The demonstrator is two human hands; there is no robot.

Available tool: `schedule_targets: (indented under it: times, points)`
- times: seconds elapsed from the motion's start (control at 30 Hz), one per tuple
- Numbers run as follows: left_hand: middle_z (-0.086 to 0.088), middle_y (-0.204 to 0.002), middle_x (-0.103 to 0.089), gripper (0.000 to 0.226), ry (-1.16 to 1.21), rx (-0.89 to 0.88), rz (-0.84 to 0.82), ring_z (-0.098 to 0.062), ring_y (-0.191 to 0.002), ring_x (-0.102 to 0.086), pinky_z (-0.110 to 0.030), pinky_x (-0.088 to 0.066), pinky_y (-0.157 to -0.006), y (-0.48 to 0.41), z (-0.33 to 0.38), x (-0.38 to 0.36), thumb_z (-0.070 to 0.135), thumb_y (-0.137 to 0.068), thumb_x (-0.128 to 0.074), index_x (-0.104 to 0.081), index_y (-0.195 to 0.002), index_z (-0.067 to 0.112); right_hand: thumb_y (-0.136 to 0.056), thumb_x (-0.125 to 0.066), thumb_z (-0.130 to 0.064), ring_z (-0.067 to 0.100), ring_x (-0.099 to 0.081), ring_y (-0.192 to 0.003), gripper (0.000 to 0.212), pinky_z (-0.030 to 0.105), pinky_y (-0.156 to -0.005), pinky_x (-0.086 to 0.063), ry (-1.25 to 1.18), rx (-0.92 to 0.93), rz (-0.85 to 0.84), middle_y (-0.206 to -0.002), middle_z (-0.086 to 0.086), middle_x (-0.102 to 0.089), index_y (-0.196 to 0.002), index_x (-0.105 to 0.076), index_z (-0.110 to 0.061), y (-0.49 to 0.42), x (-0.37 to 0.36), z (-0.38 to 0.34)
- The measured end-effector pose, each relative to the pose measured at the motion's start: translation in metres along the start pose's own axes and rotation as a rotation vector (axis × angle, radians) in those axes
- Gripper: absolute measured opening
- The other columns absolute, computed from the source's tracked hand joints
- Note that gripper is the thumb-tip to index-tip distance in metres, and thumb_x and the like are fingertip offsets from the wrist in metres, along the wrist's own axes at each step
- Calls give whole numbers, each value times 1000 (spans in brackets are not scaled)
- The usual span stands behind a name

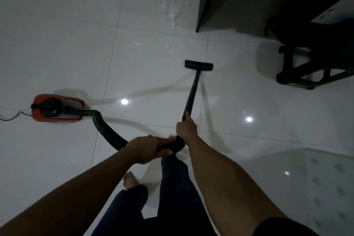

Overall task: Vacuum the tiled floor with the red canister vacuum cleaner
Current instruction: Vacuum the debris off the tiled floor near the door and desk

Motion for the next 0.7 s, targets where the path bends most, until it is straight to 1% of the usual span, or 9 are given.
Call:
schedule_targets:
  times: [0.1, 0.17, 0.27, 0.33, 0.43, 0.5, 0.6, 0.7]
  points:
    - [2, -106, -67, 57, 33, 16, 18, -13, -89, -60, -32, -47, -83, -15, 5, 17, 64, -99, -37, -22, -152, 51, -95, -47, -17, 24, -57, -110, 72, 30, -83, -48, 25, 19, -13, -138, 10, -51, -156, -13, -30, -18, 12, -19]
    - [4, -104, -66, 58, 48, 24, 30, -13, -91, -61, -34, -49, -85, -22, 8, 28, 64, -98, -37, -22, -152, 50, -95, -47, -16, 24, -58, -109, 72, 30, -83, -50, 42, 27, -17, -137, 10, -51, -156, -13, -31, -27, 19, -31]
    - [-1, -106, -68, 58, 83, 63, 55, -13, -91, -61, -37, -51, -90, -38, 10, 47, 63, -99, -38, -23, -153, 48, -94, -47, -15, 24, -59, -105, 72, 31, -81, -51, 55, 31, -37, -135, 10, -52, -156, -14, -32, -47, 29, -52]
    - [-2, -101, -68, 58, 117, 93, 72, -15, -89, -63, -38, -52, -88, -47, 10, 61, 63, -99, -39, -24, -153, 47, -94, -47, -14, 25, -59, -103, 73, 30, -78, -49, 67, 47, -41, -136, 11, -52, -156, -14, -32, -60, 37, -69]
    - [-1, -92, -66, 59, 135, 121, 113, -15, -82, -64, -39, -54, -84, -58, 10, 81, 63, -98, -40, -24, -152, 48, -94, -47, -14, 22, -54, -90, 73, 30, -72, -47, 67, 55, -49, -136, 11, -51, -156, -13, -32, -74, 46, -90]
    - [2, -88, -66, 59, 133, 122, 136, -14, -80, -64, -40, -55, -83, -61, 10, 93, 65, -97, -40, -26, -152, 48, -94, -47, -13, 20, -51, -87, 74, 30, -70, -45, 61, 53, -50, -135, 11, -51, -156, -13, -32, -78, 51, -101]
    - [5, -84, -65, 60, 139, 115, 137, -14, -82, -65, -40, -54, -84, -61, 10, 100, 66, -96, -40, -27, -151, 49, -94, -47, -12, 20, -51, -88, 74, 30, -70, -45, 55, 50, -45, -135, 10, -51, -157, -13, -31, -75, 55, -106]
    - [6, -84, -64, 59, 153, 98, 115, -14, -85, -65, -39, -53, -87, -51, 11, 92, 64, -97, -41, -28, -152, 46, -94, -47, -12, 25, -57, -98, 74, 32, -74, -49, 53, 46, -41, -135, 12, -52, -157, -12, -30, -62, 49, -100]
Point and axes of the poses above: each hand's wrist, its own y-axis away from the middle knuckle, its own x-axis out of the back of the hand, z = x × y, the point moved 6 cm from there along -y, towards the middle knuckle
